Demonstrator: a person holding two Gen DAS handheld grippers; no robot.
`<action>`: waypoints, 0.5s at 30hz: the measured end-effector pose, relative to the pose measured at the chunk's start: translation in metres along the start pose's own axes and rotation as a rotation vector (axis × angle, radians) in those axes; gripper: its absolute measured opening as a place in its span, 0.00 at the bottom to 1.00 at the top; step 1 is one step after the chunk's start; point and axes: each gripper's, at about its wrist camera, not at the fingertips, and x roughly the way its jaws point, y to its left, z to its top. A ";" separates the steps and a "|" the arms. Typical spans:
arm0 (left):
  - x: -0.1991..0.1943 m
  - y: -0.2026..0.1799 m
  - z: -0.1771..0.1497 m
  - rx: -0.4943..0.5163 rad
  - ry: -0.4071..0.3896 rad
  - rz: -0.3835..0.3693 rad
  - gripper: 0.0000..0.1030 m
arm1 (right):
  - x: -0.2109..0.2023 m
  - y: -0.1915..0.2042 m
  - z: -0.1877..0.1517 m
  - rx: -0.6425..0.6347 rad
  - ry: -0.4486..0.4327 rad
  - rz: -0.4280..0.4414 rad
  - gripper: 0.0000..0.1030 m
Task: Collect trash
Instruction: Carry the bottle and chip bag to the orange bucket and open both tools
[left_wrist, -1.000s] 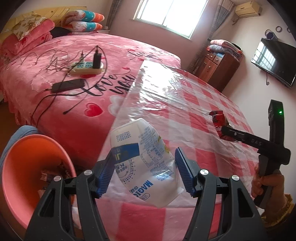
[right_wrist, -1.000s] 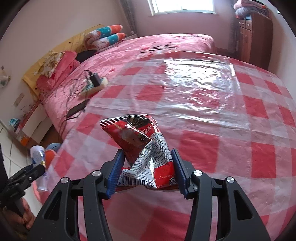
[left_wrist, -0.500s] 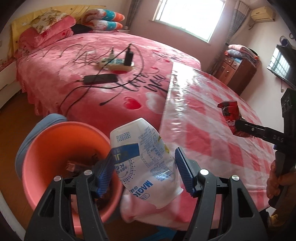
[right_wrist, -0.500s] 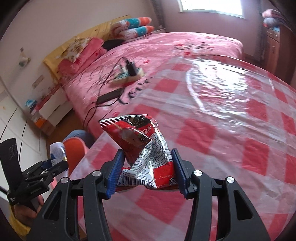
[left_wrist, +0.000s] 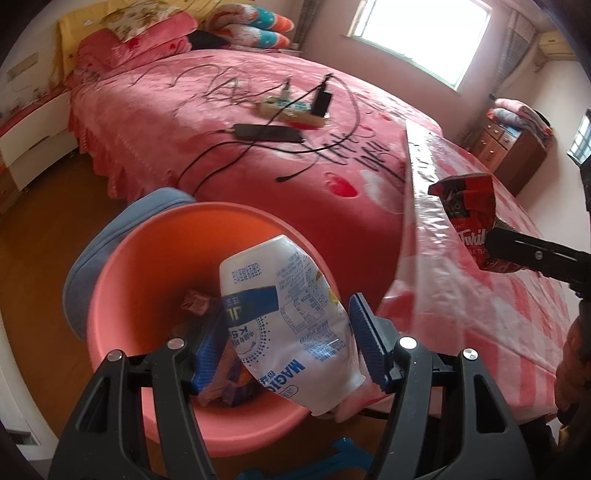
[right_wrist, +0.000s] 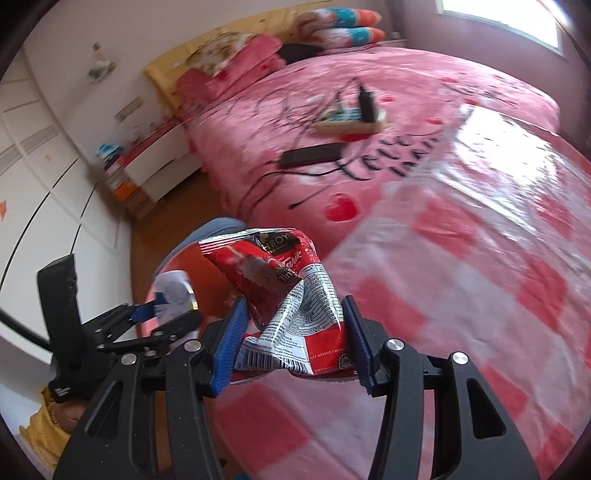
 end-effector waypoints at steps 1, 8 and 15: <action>0.001 0.006 -0.001 -0.010 0.003 0.008 0.63 | 0.003 0.005 0.002 -0.009 0.006 0.008 0.51; 0.004 0.033 -0.008 -0.062 0.020 0.039 0.63 | 0.031 0.041 0.009 -0.062 0.057 0.057 0.51; 0.011 0.051 -0.015 -0.100 0.040 0.053 0.63 | 0.053 0.061 0.013 -0.090 0.101 0.083 0.51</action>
